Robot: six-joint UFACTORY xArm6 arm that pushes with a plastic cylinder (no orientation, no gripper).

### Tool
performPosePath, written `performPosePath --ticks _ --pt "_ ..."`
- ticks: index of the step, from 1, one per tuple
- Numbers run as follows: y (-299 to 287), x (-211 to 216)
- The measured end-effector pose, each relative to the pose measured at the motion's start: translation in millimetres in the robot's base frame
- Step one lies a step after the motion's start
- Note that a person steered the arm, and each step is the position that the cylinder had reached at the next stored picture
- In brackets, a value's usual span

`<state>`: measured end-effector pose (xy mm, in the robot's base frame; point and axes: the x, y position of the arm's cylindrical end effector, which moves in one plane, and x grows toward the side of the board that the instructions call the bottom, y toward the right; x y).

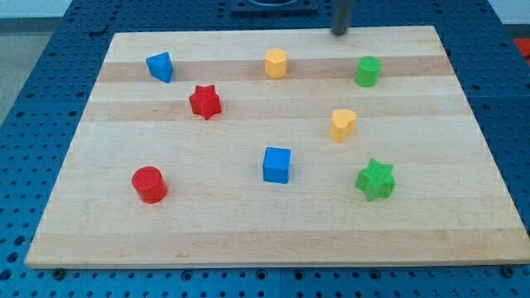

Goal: Rotate the blue triangle

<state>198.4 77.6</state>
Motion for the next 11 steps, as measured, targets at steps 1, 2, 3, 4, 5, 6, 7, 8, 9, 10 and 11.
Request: performPosePath --ticks 1,2,3,4,5,6,7,8,9,10,11 --pt "-64 4" --pt "-103 22" --pt "-113 54" --pt "-116 67" --pt "-146 82" --pt "-190 87" --pt "-214 91" --pt "-226 106" --pt "-243 124" --pt "-275 123" --pt "-302 110"
